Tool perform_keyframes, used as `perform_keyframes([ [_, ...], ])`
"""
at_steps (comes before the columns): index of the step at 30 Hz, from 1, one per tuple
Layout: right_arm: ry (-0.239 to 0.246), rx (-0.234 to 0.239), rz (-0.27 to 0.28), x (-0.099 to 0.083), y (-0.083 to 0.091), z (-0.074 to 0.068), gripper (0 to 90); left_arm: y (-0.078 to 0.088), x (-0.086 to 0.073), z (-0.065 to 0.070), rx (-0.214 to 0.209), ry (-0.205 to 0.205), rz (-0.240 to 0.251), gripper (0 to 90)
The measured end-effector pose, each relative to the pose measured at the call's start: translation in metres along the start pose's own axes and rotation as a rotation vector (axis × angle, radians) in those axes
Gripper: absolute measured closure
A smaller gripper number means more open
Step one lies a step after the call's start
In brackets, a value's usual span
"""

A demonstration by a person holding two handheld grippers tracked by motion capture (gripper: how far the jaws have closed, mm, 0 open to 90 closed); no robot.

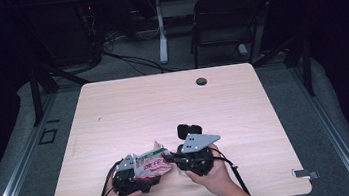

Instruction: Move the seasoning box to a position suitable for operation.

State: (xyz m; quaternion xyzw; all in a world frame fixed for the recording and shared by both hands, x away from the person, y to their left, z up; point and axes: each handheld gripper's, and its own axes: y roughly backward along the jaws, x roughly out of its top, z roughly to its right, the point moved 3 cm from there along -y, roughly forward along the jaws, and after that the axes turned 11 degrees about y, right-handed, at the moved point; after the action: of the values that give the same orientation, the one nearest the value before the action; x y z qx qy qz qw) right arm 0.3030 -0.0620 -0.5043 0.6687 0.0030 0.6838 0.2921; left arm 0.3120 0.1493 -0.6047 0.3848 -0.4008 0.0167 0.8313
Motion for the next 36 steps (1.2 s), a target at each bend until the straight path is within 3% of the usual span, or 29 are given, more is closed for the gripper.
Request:
perform_keyframes([
  [14, -0.008, 0.0, 0.01, 0.001, -0.002, -0.0013, 90.0, -0.0037, -0.0012, 0.0003, 0.016, -0.018, -0.001, 33.4],
  [23, 0.002, 0.009, 0.008, 0.0012, -0.0025, -0.0032, 90.0, -0.0022, -0.0012, 0.0002, 0.032, -0.043, 0.02, 47.0],
  [36, 0.001, 0.004, 0.005, 0.0011, -0.0018, -0.0028, 90.0, -0.0015, -0.0017, 0.0024, 0.039, -0.049, 0.028, 53.7],
])
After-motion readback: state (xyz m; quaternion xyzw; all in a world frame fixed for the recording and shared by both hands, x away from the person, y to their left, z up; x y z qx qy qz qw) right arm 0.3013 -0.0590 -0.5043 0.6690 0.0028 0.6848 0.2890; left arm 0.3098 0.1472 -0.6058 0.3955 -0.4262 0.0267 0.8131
